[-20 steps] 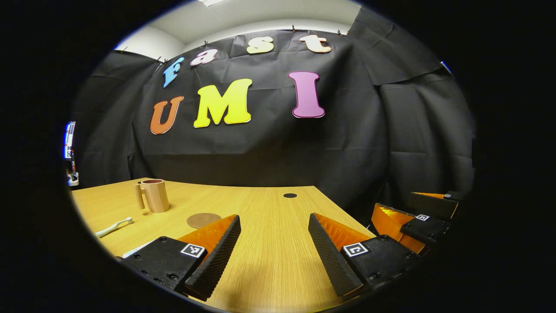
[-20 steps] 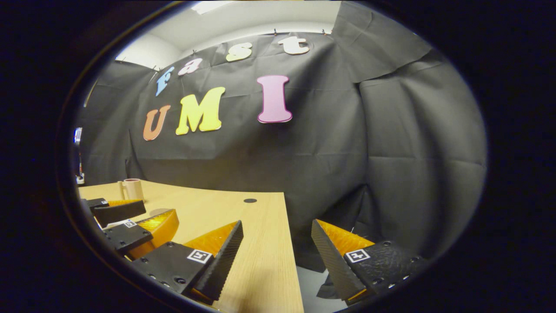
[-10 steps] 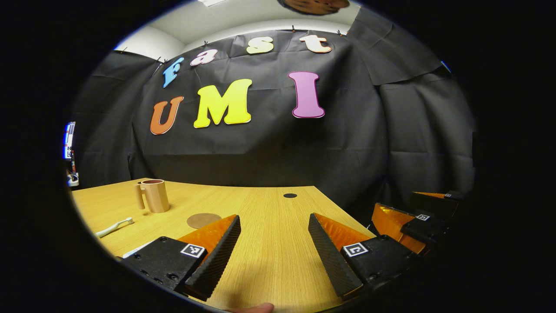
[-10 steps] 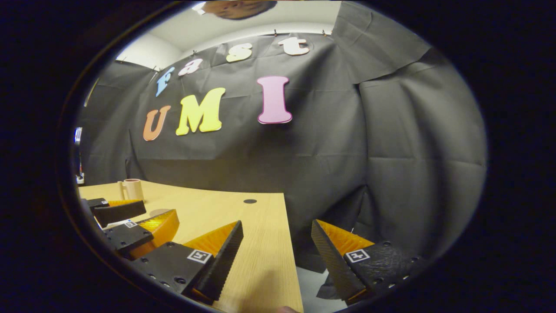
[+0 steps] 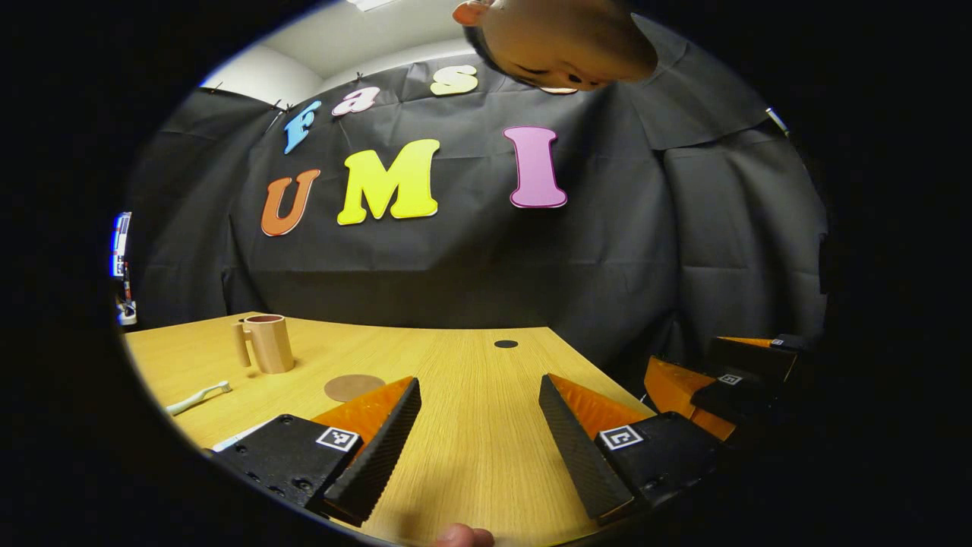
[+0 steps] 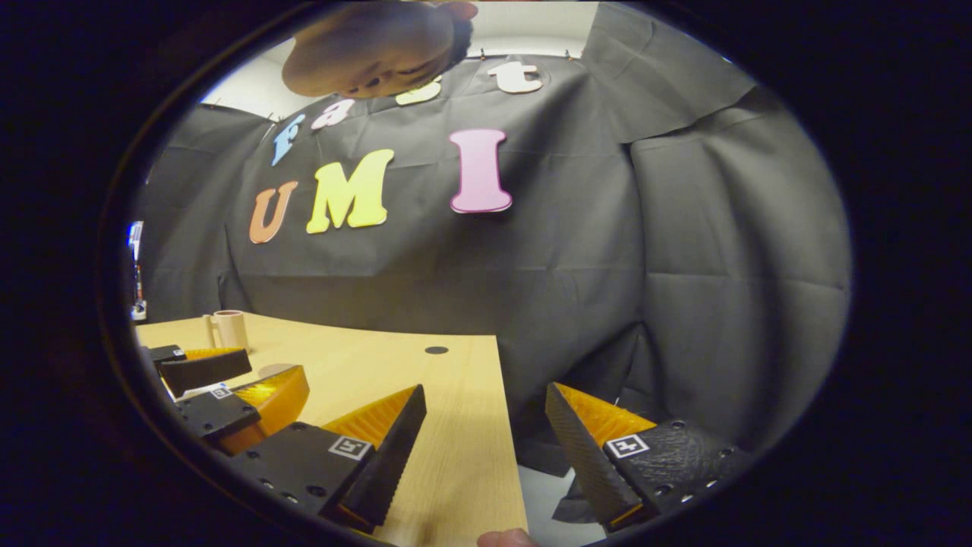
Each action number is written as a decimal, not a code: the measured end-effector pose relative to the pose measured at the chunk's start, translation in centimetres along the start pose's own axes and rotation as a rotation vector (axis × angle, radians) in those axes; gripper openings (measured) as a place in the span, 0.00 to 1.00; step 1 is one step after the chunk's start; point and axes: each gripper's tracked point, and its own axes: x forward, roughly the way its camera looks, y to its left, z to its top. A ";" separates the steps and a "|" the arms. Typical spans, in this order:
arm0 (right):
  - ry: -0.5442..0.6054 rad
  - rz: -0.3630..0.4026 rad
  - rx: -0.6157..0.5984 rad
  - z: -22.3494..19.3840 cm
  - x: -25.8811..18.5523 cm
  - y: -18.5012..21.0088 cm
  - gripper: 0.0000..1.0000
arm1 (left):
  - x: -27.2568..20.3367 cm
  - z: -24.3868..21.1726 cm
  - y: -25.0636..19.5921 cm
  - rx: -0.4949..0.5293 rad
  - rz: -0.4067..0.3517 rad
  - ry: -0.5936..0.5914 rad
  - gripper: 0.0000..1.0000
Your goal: Put the toothbrush and toothpaste on the desktop into the cup, then pick up the cup and place it on the coaster on the desktop.
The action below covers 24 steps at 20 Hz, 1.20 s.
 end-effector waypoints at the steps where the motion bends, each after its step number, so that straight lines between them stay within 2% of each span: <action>1: -0.020 -0.005 -0.027 0.4 2.0 0.4 0.96 | 1.1 -0.1 -0.2 0.003 -0.003 0.009 0.99; 2: -0.046 -0.021 -0.053 1.2 4.3 0.5 0.93 | 2.8 -0.5 -0.1 -0.003 -0.005 0.030 0.98; 3: -0.096 -0.045 -0.024 2.7 7.2 0.6 0.97 | 5.6 -0.3 0.3 -0.030 -0.008 0.025 0.98; 4: -0.127 -0.050 0.009 3.8 9.8 1.4 0.96 | 7.3 0.5 1.0 -0.038 -0.003 -0.013 0.99; 5: -0.120 -0.043 -0.002 4.3 11.1 2.4 0.96 | 9.8 3.1 1.7 -0.021 0.010 -0.077 0.99; 7: -0.089 -0.023 -0.038 6.0 11.2 3.6 0.96 | 11.2 6.4 3.2 -0.027 0.010 -0.121 0.99; 9: -0.042 0.003 -0.055 8.1 9.8 4.7 0.96 | 10.1 8.5 4.5 -0.050 0.015 -0.103 0.99; 11: -0.017 0.017 -0.046 11.3 7.4 5.8 0.97 | 7.4 11.9 6.6 -0.031 0.041 -0.093 0.99; 13: -0.032 0.020 -0.039 17.4 2.7 8.9 0.96 | 3.4 15.9 10.8 -0.028 0.084 -0.052 0.99; 14: -0.039 0.021 -0.046 18.8 1.3 10.2 0.95 | 2.2 17.7 12.5 -0.016 0.099 -0.049 0.99; 16: -0.047 0.050 -0.053 22.5 -1.9 16.7 0.96 | 0.0 21.7 18.0 -0.006 0.115 -0.060 0.98; 18: -0.061 0.027 -0.048 24.9 -3.9 22.2 0.96 | -1.1 24.5 24.2 -0.004 0.079 -0.083 0.99; 21: -0.071 -0.004 -0.002 27.0 -4.7 29.6 0.97 | -1.9 25.9 32.2 0.043 0.071 -0.092 0.99; 24: -0.073 0.007 -0.015 28.1 -4.6 34.0 0.97 | -2.5 26.7 36.2 0.030 0.087 -0.084 0.98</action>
